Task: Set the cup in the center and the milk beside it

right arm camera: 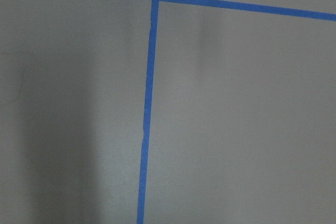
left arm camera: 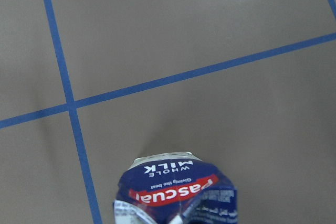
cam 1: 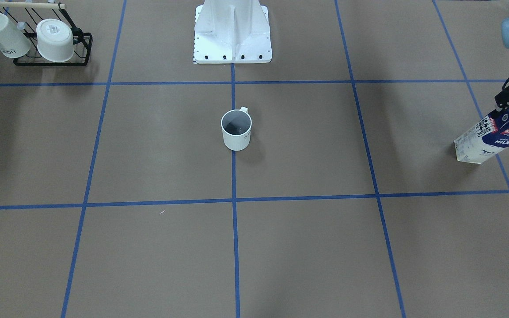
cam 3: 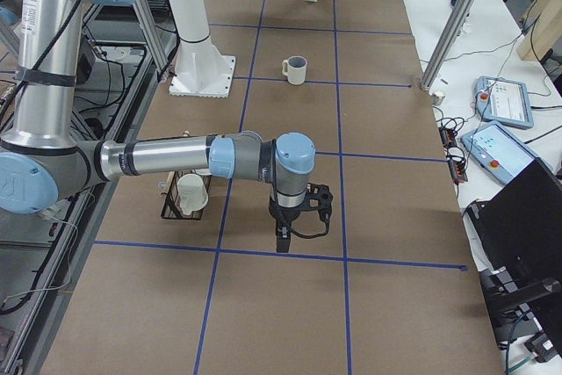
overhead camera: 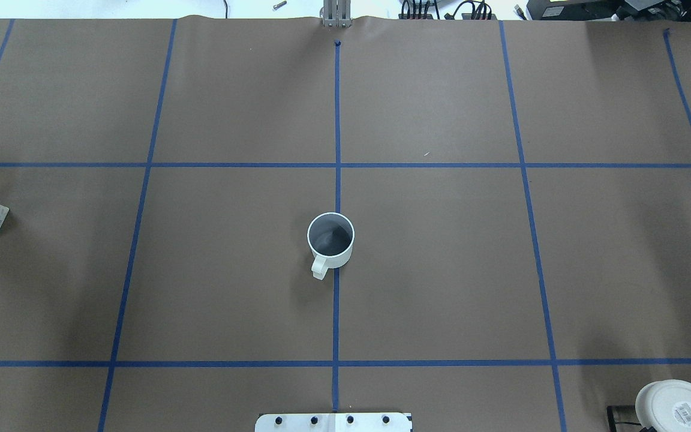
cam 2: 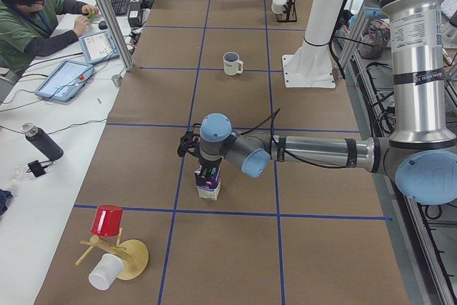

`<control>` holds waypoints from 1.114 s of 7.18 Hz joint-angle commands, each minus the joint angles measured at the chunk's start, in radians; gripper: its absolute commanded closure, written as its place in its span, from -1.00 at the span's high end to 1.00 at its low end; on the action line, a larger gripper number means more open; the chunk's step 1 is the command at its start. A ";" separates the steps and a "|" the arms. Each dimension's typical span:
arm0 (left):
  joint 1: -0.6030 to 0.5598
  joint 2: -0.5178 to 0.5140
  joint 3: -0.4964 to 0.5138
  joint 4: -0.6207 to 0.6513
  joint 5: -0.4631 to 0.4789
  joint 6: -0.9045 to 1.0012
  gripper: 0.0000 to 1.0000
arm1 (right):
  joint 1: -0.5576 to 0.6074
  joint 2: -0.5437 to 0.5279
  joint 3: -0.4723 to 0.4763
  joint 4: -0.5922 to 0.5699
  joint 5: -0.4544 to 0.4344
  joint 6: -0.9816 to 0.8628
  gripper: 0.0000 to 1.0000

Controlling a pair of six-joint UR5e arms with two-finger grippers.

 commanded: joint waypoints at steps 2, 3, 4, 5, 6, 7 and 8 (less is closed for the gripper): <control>0.013 0.000 0.001 -0.002 0.016 0.001 0.76 | -0.001 0.001 0.000 0.000 0.000 0.002 1.00; 0.014 -0.001 0.003 0.000 0.016 0.001 0.40 | -0.003 0.001 0.000 0.002 0.000 0.002 1.00; 0.017 -0.001 0.006 0.000 0.017 0.001 0.23 | -0.003 0.001 -0.002 0.002 0.000 0.002 1.00; 0.019 -0.003 0.009 -0.002 0.023 0.001 0.06 | -0.003 0.001 -0.002 0.000 0.000 0.002 1.00; 0.019 -0.003 0.010 0.000 0.031 0.001 -0.31 | -0.003 0.001 -0.002 0.000 0.000 0.002 1.00; 0.017 -0.006 0.012 0.000 0.031 0.001 -0.71 | -0.003 0.001 0.000 0.002 0.000 0.002 1.00; 0.017 -0.008 0.007 -0.002 0.031 0.001 -0.97 | -0.003 0.001 0.000 0.002 0.000 0.002 1.00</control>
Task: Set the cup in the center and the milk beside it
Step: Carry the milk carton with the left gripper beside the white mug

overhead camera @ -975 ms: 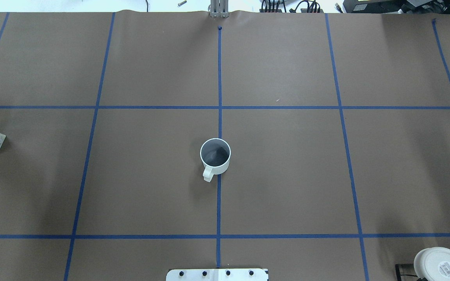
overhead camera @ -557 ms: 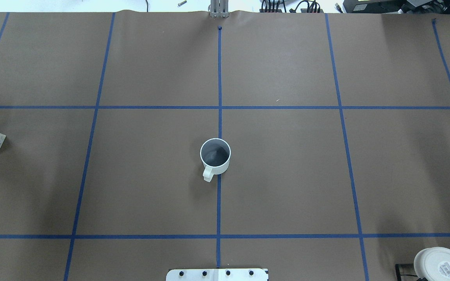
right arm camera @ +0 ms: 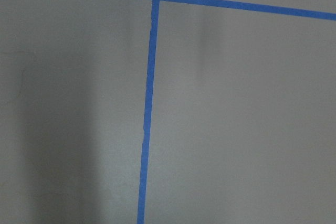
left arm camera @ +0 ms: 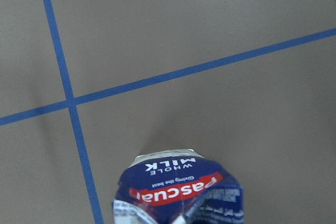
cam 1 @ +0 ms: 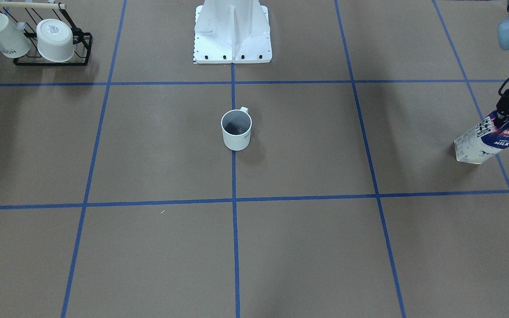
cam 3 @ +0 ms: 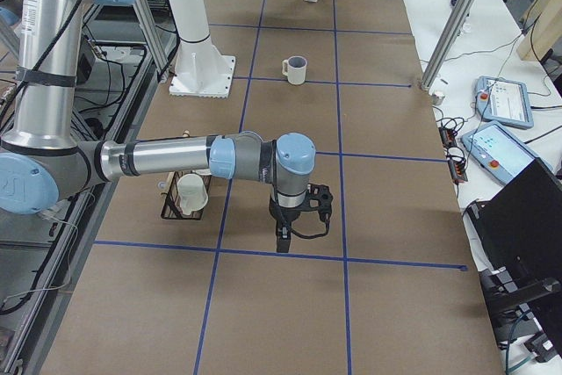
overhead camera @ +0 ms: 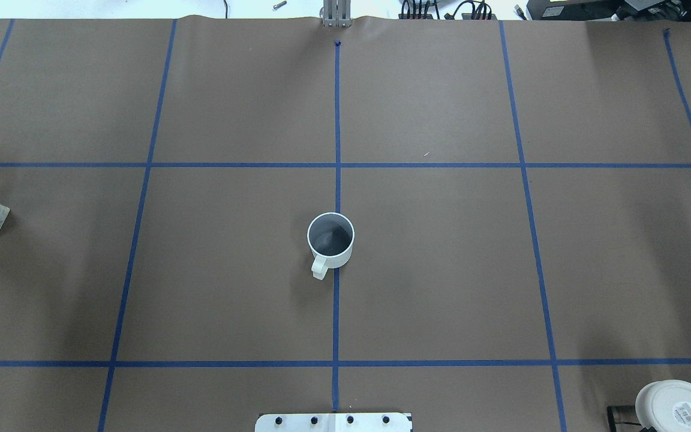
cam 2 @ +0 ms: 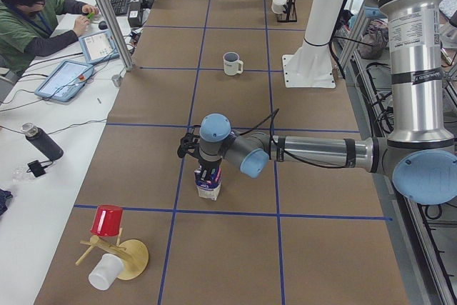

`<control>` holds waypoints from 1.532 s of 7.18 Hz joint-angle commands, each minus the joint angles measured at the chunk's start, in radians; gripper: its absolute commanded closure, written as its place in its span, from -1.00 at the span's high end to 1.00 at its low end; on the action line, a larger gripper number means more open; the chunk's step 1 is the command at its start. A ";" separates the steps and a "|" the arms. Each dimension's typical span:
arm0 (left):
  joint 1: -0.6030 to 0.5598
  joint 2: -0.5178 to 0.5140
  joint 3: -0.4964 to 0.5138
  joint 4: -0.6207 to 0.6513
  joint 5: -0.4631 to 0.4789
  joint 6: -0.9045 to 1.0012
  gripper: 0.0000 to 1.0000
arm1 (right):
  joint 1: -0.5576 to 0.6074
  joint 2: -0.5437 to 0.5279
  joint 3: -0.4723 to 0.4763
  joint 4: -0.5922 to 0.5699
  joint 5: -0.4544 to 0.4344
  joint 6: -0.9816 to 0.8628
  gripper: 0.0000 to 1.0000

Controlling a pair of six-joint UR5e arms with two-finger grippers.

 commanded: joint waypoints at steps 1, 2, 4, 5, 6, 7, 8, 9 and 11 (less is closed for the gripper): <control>-0.002 -0.007 -0.016 0.000 0.000 -0.006 -1.00 | 0.000 0.002 0.001 0.001 0.000 0.000 1.00; -0.002 -0.010 -0.054 0.011 -0.007 -0.029 -1.00 | 0.000 0.000 0.001 0.001 0.000 -0.002 1.00; -0.001 -0.042 -0.114 0.012 -0.007 -0.199 -1.00 | 0.000 0.000 -0.001 0.001 0.000 0.000 1.00; 0.024 -0.065 -0.140 0.012 -0.005 -0.274 -1.00 | 0.000 0.000 -0.001 0.001 0.000 0.000 1.00; 0.089 -0.103 -0.170 0.012 0.007 -0.411 -1.00 | 0.000 0.000 -0.001 0.001 0.000 0.000 1.00; 0.186 -0.143 -0.206 0.017 0.060 -0.545 -1.00 | 0.000 0.000 -0.001 -0.001 0.000 0.000 1.00; 0.303 -0.171 -0.284 0.128 0.144 -0.646 -1.00 | 0.000 0.000 -0.001 -0.001 0.000 -0.002 1.00; 0.350 -0.285 -0.349 0.322 0.180 -0.678 -1.00 | 0.000 0.000 -0.001 -0.001 0.000 0.000 1.00; 0.541 -0.536 -0.362 0.587 0.300 -0.850 -1.00 | 0.000 0.000 -0.001 -0.001 0.002 0.000 1.00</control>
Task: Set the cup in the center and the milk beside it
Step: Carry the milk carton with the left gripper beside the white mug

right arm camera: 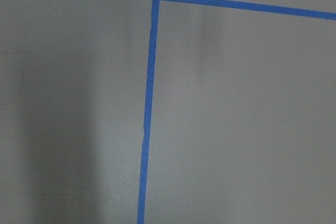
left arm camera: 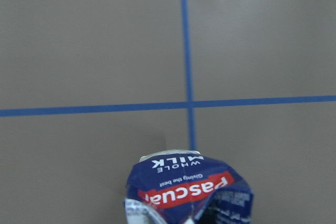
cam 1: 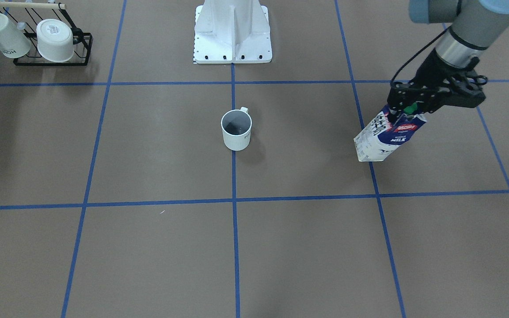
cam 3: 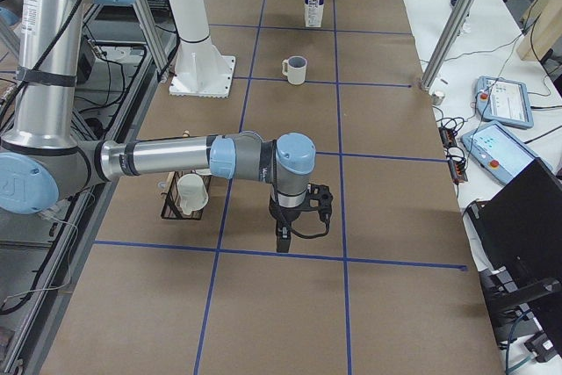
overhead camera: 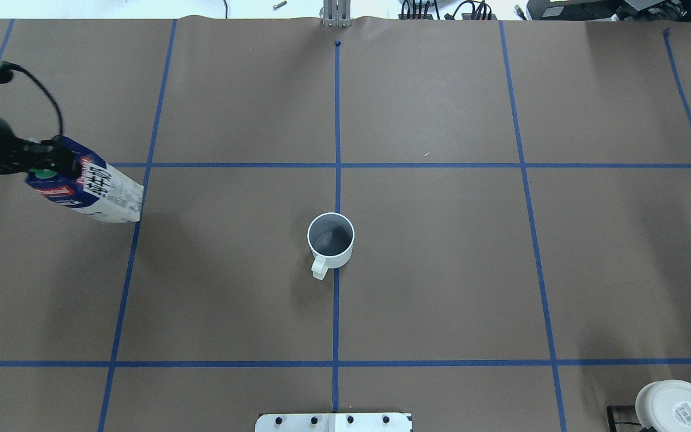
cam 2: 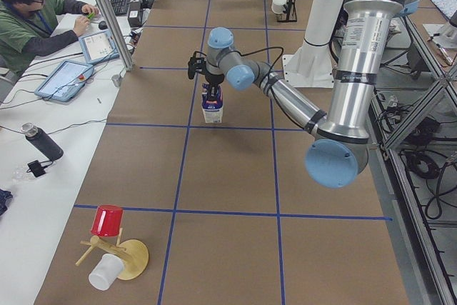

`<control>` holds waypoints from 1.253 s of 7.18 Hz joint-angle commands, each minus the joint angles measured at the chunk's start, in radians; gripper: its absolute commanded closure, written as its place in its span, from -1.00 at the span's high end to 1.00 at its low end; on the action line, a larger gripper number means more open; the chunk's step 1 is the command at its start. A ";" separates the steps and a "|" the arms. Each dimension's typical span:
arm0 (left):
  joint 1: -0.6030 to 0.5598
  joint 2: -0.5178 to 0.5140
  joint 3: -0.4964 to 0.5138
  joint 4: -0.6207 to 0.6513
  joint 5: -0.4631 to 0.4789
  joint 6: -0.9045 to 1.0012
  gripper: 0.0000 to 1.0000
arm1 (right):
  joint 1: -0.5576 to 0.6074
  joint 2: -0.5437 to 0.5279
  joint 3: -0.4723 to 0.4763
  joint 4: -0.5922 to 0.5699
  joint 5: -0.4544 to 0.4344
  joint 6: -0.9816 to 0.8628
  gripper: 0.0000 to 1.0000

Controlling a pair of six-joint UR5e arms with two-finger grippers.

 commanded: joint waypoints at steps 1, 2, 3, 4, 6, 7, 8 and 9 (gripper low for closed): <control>0.192 -0.298 0.023 0.275 0.113 -0.172 -1.00 | 0.000 0.000 -0.001 0.000 0.000 0.000 1.00; 0.250 -0.375 0.063 0.314 0.160 -0.219 -1.00 | 0.000 0.000 -0.001 0.000 0.000 0.000 1.00; 0.292 -0.420 0.101 0.314 0.187 -0.237 -1.00 | 0.000 0.000 -0.001 0.000 0.000 0.002 1.00; 0.315 -0.461 0.138 0.313 0.205 -0.274 -1.00 | 0.000 0.000 -0.001 0.000 0.001 0.002 1.00; 0.318 -0.462 0.146 0.311 0.212 -0.274 -1.00 | 0.000 0.000 -0.001 0.000 0.001 0.002 1.00; 0.318 -0.460 0.157 0.308 0.215 -0.271 -0.55 | 0.000 0.001 -0.001 0.000 0.001 0.002 1.00; 0.318 -0.465 0.167 0.304 0.219 -0.270 -0.01 | 0.000 0.001 -0.001 0.000 0.001 0.002 1.00; 0.320 -0.465 0.166 0.296 0.219 -0.267 0.40 | -0.002 0.001 -0.001 0.000 0.001 0.002 1.00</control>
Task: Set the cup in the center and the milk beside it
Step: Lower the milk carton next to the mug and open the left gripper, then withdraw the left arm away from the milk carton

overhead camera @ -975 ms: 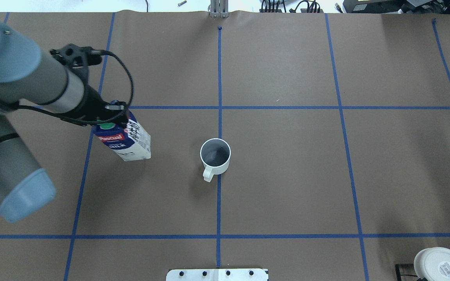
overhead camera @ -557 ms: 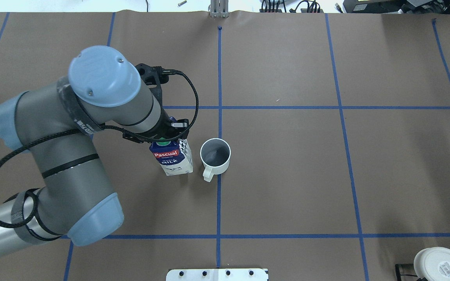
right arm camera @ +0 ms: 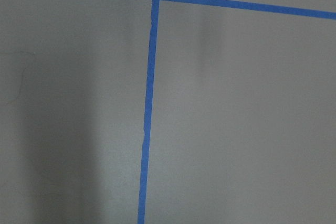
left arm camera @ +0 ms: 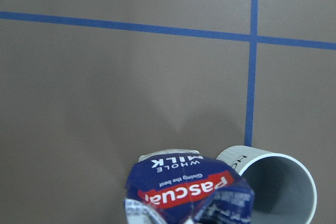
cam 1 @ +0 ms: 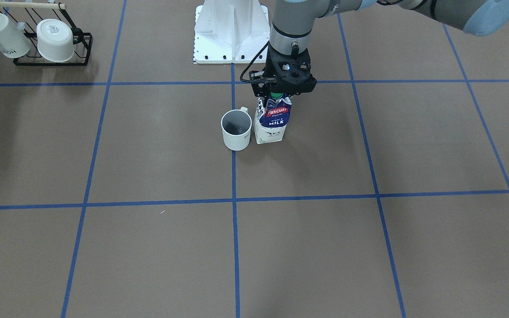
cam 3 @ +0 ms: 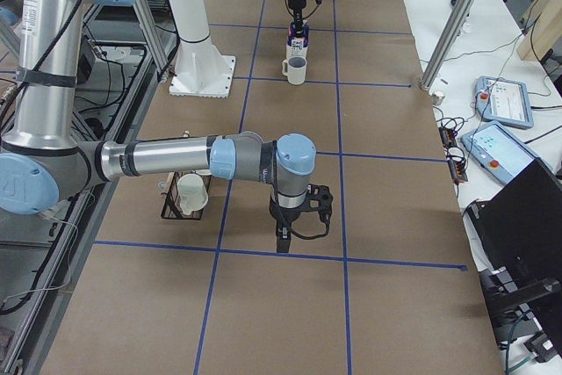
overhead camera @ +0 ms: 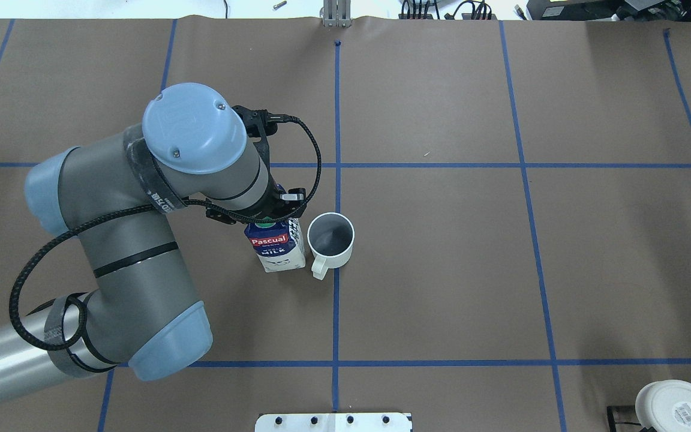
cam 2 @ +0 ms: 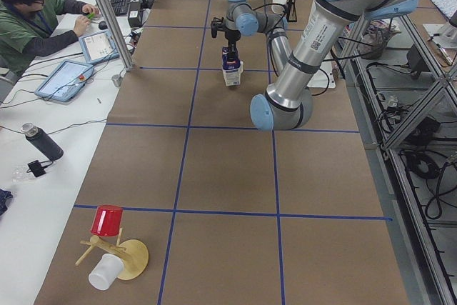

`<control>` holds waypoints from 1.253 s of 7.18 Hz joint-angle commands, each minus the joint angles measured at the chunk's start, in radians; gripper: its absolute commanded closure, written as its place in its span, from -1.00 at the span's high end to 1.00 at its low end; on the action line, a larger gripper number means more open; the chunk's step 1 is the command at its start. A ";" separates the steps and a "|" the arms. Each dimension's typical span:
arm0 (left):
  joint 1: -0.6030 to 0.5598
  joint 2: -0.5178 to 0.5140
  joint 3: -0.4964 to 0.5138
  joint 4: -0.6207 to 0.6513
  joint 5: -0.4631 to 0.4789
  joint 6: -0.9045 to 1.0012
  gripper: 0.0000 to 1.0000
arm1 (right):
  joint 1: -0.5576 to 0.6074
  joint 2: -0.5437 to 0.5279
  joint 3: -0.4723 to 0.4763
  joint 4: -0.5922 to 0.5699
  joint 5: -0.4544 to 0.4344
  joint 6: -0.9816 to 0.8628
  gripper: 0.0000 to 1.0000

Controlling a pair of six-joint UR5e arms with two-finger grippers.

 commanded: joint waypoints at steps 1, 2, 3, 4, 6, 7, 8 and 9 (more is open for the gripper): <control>0.001 -0.002 -0.001 -0.008 0.002 0.005 0.95 | -0.001 0.000 0.000 0.000 0.000 0.000 1.00; 0.000 0.001 -0.013 -0.006 0.004 0.005 0.95 | -0.001 0.000 0.002 0.000 0.000 0.000 1.00; -0.006 0.006 -0.039 0.000 0.004 0.005 0.96 | -0.001 0.002 0.002 0.000 0.000 0.000 1.00; -0.035 0.011 -0.071 0.011 0.001 0.012 0.96 | -0.001 0.002 0.002 0.000 0.000 0.000 1.00; -0.089 0.018 -0.087 0.018 -0.005 0.024 0.96 | -0.001 0.000 0.002 0.000 0.000 -0.001 1.00; -0.136 0.082 -0.122 0.018 -0.019 0.189 0.96 | -0.001 0.000 0.000 0.001 -0.002 -0.003 1.00; -0.176 0.162 -0.143 0.023 -0.069 0.369 0.96 | -0.001 0.000 -0.006 0.002 -0.002 -0.003 1.00; -0.281 0.245 -0.140 0.021 -0.112 0.541 0.96 | -0.001 0.000 -0.009 0.002 -0.002 -0.003 1.00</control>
